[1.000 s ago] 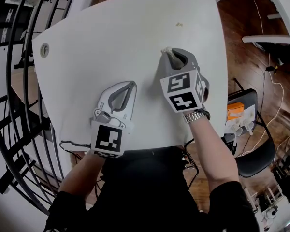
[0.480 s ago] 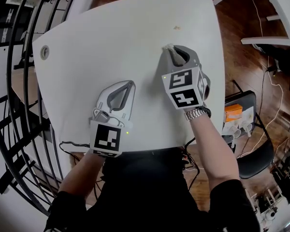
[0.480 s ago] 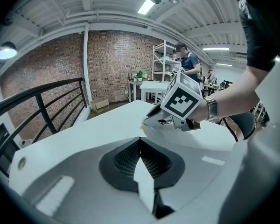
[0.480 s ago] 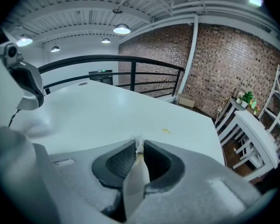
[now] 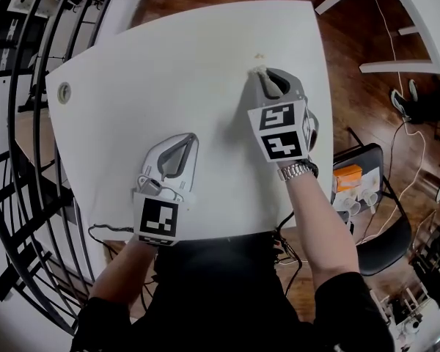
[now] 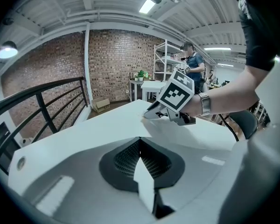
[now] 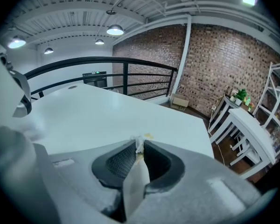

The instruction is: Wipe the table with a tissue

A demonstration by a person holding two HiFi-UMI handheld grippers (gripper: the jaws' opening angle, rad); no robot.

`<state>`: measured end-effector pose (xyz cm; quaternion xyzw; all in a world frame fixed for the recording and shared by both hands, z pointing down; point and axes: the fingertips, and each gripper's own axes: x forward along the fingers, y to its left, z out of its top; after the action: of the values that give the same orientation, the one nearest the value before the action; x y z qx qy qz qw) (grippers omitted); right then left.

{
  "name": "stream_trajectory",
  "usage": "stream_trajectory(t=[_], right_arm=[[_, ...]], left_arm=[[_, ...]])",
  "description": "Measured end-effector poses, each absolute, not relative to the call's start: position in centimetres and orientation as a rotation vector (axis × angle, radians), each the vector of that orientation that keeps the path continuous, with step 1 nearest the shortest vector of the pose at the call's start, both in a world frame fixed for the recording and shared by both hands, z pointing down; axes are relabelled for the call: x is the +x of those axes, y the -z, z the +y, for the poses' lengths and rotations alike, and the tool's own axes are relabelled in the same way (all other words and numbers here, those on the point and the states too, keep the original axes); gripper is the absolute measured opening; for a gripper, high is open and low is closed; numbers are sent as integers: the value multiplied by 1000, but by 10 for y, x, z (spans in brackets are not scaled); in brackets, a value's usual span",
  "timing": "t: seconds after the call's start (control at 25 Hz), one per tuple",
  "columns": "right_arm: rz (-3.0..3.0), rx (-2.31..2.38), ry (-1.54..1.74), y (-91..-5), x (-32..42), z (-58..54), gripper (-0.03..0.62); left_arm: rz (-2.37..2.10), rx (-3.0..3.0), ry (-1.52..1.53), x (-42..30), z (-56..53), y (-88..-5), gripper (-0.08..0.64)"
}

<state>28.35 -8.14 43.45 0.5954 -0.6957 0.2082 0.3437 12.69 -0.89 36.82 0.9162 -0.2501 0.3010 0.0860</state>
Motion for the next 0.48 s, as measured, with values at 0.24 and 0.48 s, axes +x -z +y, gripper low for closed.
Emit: stream_trajectory(t=[0.24, 0.48], right_arm=[[-1788, 1608, -564, -437, 303, -96, 43], [-1770, 1636, -590, -444, 313, -105, 43]], left_arm=[[-759, 2719, -906, 127, -17, -373, 17], [-763, 2708, -925, 125, -19, -379, 17]])
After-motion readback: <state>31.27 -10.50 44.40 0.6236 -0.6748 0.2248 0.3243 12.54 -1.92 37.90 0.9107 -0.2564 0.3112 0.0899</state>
